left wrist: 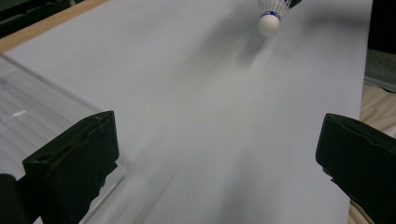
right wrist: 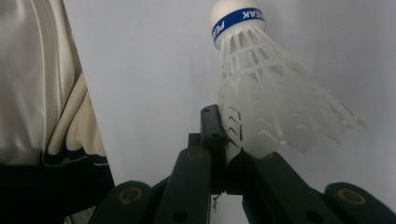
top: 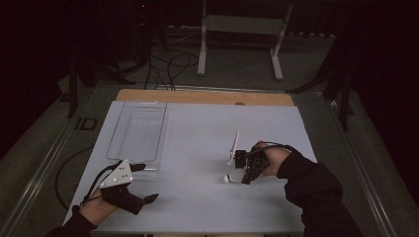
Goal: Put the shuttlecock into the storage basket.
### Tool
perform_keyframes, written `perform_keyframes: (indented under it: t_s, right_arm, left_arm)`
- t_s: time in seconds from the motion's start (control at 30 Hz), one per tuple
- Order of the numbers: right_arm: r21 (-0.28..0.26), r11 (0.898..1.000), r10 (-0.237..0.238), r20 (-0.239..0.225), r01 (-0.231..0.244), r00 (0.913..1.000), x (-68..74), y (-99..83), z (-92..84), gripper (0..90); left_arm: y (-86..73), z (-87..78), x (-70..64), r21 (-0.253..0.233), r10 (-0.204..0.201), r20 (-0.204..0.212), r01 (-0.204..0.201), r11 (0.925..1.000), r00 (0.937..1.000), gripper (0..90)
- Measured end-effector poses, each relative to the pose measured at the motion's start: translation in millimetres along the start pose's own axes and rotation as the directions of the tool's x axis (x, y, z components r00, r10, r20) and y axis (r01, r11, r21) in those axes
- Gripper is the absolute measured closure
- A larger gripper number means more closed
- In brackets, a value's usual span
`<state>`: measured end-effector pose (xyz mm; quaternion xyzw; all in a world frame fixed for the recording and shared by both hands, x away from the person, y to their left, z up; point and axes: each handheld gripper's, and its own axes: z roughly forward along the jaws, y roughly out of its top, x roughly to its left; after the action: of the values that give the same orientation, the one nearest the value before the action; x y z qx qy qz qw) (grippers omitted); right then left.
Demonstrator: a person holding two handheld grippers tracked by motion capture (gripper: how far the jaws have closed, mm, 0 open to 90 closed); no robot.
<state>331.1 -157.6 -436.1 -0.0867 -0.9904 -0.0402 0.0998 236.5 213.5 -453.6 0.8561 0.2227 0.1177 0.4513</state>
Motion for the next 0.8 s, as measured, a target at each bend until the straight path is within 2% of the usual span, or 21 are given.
perform_keyframes:
  t_s: [0.03,0.23,0.3,0.4,0.47,0.57,0.67,0.8]
  right_arm:
    - [-0.003,1.0,-0.005,0.001,0.005,1.0,-0.3,0.0,-0.3,90.0]
    - [0.001,1.0,-0.002,-0.005,0.002,1.0,0.2,-0.6,-0.4,90.0]
    - [0.006,1.0,-0.002,-0.004,0.002,1.0,0.5,-0.7,-0.6,90.0]
    - [0.002,1.0,-0.015,-0.003,0.015,0.9999,-0.6,-1.5,0.1,90.0]
    - [0.004,1.0,-0.006,-0.005,0.006,1.0,0.2,-1.2,-0.5,90.0]
    - [0.003,1.0,-0.016,-0.003,0.016,0.9999,-0.4,-1.5,0.3,90.0]
    - [0.009,1.0,-0.014,-0.004,0.014,0.9999,0.5,-1.1,0.3,90.0]
    - [0.014,1.0,-0.015,-0.004,0.016,0.9999,1.4,-0.7,-0.4,90.0]
  left_arm:
    - [8.1,-1.1,0.8,0.006,-0.001,0.017,0.001,1.0,0.9998,0.1]
    - [30.0,-4.9,2.6,0.026,-0.01,0.049,0.009,0.9996,0.9988,0.1]
    - [37.4,-5.5,3.1,0.056,-0.035,0.069,0.031,0.9979,0.997,0.1]
    - [46.7,-4.3,2.5,0.097,-0.032,0.094,0.023,0.9951,0.9951,0.1]
    - [51.9,-1.4,0.5,0.127,-0.01,0.105,-0.004,0.9919,0.9944,0.1]
    - [59.7,2.6,-0.7,0.146,-0.002,0.145,-0.02,0.9891,0.9894,0.1]
    - [67.9,6.8,-1.9,0.164,0.025,0.149,-0.05,0.9851,0.9885,0.1]
    - [79.8,11.0,-0.4,0.175,0.041,0.162,-0.069,0.9821,0.986,0.1]
